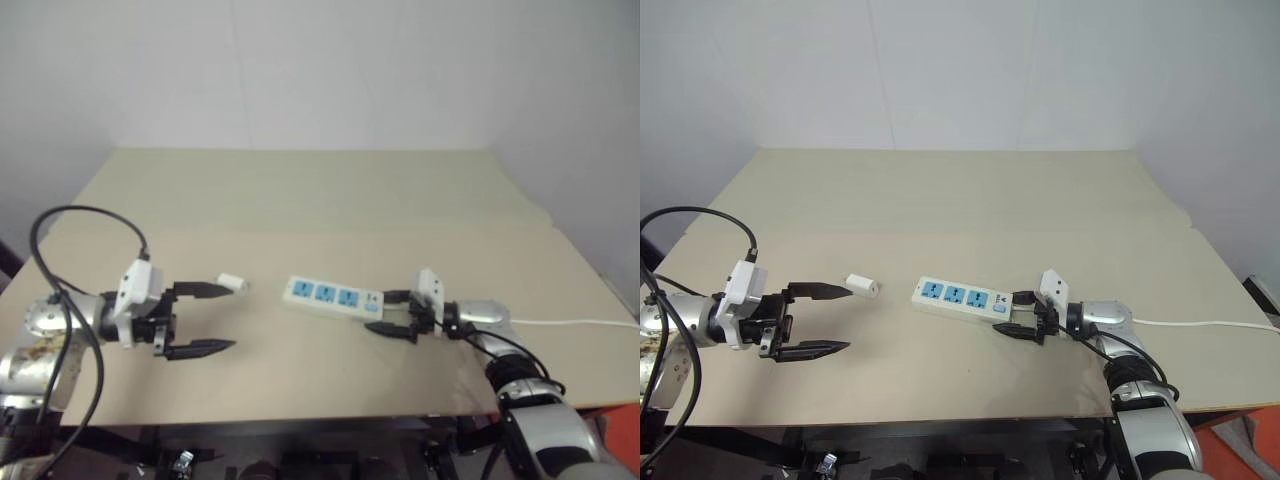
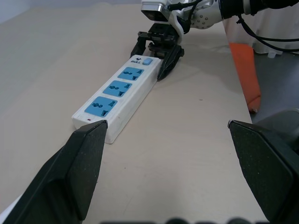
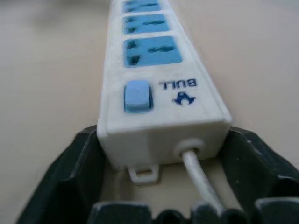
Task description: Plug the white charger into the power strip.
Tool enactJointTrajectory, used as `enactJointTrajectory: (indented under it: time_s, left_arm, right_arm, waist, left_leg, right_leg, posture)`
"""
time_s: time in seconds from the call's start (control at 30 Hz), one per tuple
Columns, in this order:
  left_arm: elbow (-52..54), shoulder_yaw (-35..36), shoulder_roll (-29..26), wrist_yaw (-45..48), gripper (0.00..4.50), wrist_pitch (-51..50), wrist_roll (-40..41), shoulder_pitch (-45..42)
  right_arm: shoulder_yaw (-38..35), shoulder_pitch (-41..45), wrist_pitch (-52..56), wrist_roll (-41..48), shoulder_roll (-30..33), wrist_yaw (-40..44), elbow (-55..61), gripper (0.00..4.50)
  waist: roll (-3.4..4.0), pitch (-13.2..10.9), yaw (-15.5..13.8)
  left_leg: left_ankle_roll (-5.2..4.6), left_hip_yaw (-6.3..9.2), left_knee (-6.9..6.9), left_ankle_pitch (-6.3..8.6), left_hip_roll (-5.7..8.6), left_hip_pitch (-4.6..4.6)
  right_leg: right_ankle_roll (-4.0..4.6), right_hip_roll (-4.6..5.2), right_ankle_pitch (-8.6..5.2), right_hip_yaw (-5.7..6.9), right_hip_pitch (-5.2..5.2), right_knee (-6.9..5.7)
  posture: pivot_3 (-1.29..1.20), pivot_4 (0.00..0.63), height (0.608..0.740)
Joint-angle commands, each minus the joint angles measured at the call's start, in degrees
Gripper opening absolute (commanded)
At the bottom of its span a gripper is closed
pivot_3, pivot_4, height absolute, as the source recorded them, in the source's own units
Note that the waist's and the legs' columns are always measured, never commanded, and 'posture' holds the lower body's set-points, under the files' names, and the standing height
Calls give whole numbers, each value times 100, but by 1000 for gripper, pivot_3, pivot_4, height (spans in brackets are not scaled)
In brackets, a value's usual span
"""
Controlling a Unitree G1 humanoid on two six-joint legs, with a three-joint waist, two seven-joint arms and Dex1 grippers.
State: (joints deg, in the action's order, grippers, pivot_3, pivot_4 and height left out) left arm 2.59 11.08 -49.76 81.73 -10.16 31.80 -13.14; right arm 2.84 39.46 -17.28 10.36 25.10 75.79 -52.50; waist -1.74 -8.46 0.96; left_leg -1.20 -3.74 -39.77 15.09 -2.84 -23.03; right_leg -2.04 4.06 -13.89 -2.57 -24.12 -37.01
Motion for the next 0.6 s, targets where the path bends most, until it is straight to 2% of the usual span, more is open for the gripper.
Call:
enactJointTrajectory:
  time_s: [0.03,0.23,0.4,0.47,0.53,0.6]
  left_arm:
    - [138,51,14,-42,4500,55,68,-130]
    - [-104,-218,75,-43,4500,271,-253,-721]
    - [-1310,-1035,-47,807,4500,782,-958,-2381]
    - [-2030,-1548,-68,1040,4500,1185,-1211,-3177]
    - [-2975,-2614,-142,1077,4500,2022,-1630,-4230]
    - [-3753,-3396,-82,1077,4500,2611,-1915,-4998]
  right_arm:
    - [-188,29,-209,79,-45,-105,6,3413]
    - [-220,-1,-453,87,-125,-29,8,3413]
    - [-136,-60,-470,204,-75,709,235,3413]
    - [-132,-57,-502,189,-76,839,269,3413]
    - [-70,-79,-584,119,-70,961,333,3413]
    - [-35,-73,-639,61,-76,999,326,3413]
  waist:
    - [0,0,1]
    - [0,0,-3]
    - [0,0,-18]
    - [0,0,-15]
    - [-2,-1,-18]
    - [-1,-1,-14]
  left_leg:
    - [0,0,0,0,0,0]
    - [1,0,0,0,1,-1]
    - [4,-1,-1,-2,2,-3]
    - [7,-1,-3,-4,2,-6]
    - [8,0,-4,-5,2,-7]
    - [8,2,-5,-5,4,-10]
  right_leg:
    - [0,0,0,0,0,0]
    - [0,0,0,0,0,0]
    - [0,-5,1,2,1,1]
    - [0,-7,1,3,1,3]
    - [0,-9,1,2,0,6]
    - [0,-11,1,1,1,9]
  posture:
    - [0,150,740]
    - [0,150,740]
    - [0,150,740]
    - [0,150,740]
    - [0,150,740]
    - [0,150,740]
